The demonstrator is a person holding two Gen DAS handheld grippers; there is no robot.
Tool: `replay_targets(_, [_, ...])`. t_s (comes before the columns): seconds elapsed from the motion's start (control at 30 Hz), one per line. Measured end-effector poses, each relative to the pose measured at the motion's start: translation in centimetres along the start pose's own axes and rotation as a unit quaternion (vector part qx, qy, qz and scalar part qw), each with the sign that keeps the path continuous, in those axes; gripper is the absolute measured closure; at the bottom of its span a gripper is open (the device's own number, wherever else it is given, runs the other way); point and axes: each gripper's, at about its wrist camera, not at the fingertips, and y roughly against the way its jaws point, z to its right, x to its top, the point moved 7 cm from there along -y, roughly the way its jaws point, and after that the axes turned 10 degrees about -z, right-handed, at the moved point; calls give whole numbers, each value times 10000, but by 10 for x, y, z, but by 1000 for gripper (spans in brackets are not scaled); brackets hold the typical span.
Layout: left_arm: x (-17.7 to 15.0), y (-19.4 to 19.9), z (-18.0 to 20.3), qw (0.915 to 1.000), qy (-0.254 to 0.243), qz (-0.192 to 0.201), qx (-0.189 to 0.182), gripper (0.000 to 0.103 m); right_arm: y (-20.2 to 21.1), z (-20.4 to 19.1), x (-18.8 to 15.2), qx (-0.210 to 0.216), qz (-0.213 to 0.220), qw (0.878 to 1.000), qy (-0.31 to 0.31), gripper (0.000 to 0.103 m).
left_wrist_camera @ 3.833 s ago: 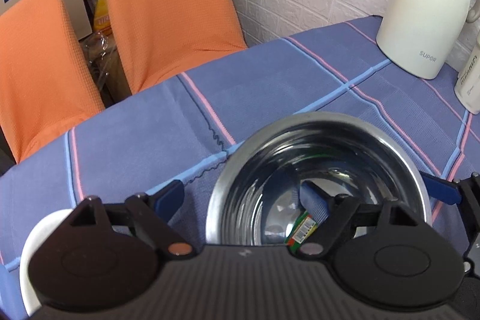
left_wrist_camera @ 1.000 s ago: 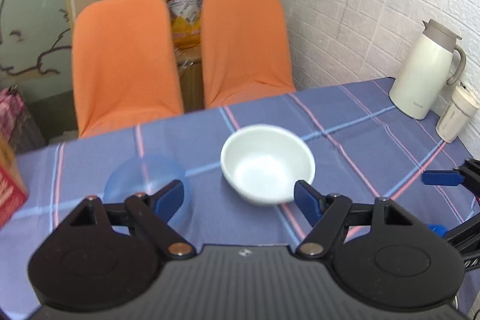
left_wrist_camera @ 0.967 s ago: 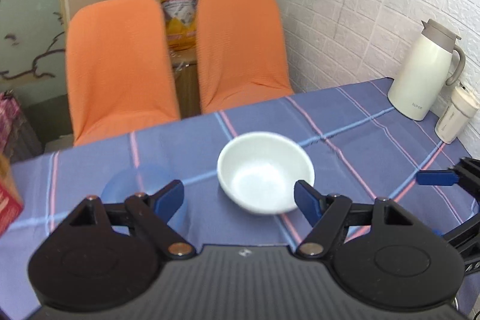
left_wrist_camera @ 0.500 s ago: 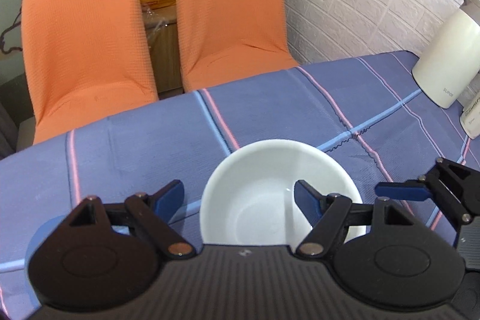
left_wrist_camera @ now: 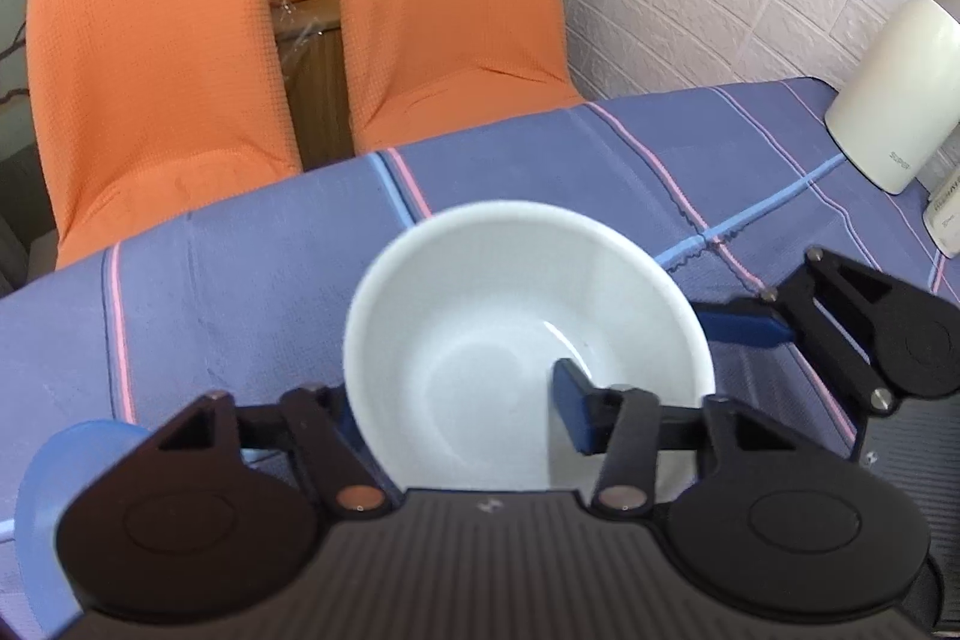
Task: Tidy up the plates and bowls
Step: 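Move both grippers to the white bowl and grasp its rim, then lower the white bowl into the steel bowl and open both grippers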
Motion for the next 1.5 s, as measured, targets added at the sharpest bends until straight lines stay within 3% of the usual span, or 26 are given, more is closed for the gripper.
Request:
replay_targets(0.2, [-2, 12, 9, 9997, -144, 164, -57, 56, 15, 0, 4, -126, 399, 9991, 18, 23])
replay_targets(0.4, [-20, 34, 36, 9993, -227, 295, -87, 57, 45, -5, -5, -296, 531, 9980, 148, 24])
replay_targets(0.63, [-72, 92, 104, 9973, -331, 596, -261, 56, 132, -21, -41, -525, 723, 9959, 164, 24])
replay_targets(0.9, [-149, 136, 177, 9942, -686, 781, -288, 54, 198, -89, -112, -641, 797, 9947, -49, 24])
replay_targets(1.17, [-224, 118, 219, 9948, -800, 461, -418, 51, 210, -112, -171, -448, 472, 9970, -416, 23])
replay_targets(1.4, [-244, 93, 221, 9964, -752, 258, -289, 50, 198, -114, -194, -310, 258, 9968, -684, 24])
replay_targets(1.5, [-243, 93, 216, 9960, -789, 395, -138, 28, 200, -113, -199, -367, 211, 9964, -734, 23])
